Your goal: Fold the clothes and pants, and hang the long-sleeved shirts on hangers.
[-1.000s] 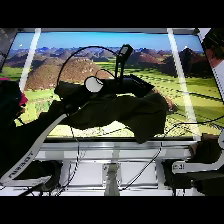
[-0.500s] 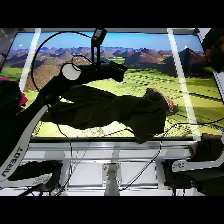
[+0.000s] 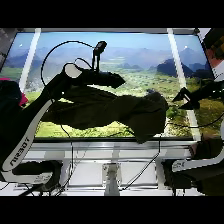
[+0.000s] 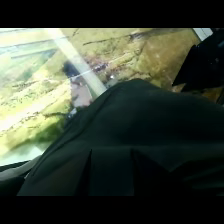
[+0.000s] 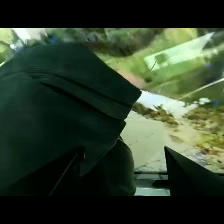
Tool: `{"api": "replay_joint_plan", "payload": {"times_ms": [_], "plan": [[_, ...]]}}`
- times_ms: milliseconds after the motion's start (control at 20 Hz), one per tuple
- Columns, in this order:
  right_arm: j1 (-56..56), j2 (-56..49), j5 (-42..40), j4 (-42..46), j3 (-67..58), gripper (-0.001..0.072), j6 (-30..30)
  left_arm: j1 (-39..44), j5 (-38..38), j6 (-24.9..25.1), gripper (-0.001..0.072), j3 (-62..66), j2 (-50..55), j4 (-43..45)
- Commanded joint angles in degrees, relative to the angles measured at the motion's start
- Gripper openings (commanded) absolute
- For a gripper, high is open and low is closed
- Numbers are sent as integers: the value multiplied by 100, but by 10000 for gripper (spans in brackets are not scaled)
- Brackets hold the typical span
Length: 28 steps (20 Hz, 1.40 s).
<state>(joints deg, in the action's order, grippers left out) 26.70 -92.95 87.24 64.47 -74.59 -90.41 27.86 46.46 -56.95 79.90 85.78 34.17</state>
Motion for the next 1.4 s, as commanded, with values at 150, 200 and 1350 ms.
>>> {"api": "replay_joint_plan", "payload": {"times_ms": [150, 200, 1350], "plan": [[-37, -531, 184, -1235, 315, 547, -11, -11, 74, -33, 296, 0, 52, 11], [-83, -584, 184, -1217, 315, 547, -11, -9, 74, -33, 296, 0, 52, 11], [-726, -815, -1279, -2798, -3259, 20, 306, -1790, -529, -953, 9, 0, 26, 15]]}}
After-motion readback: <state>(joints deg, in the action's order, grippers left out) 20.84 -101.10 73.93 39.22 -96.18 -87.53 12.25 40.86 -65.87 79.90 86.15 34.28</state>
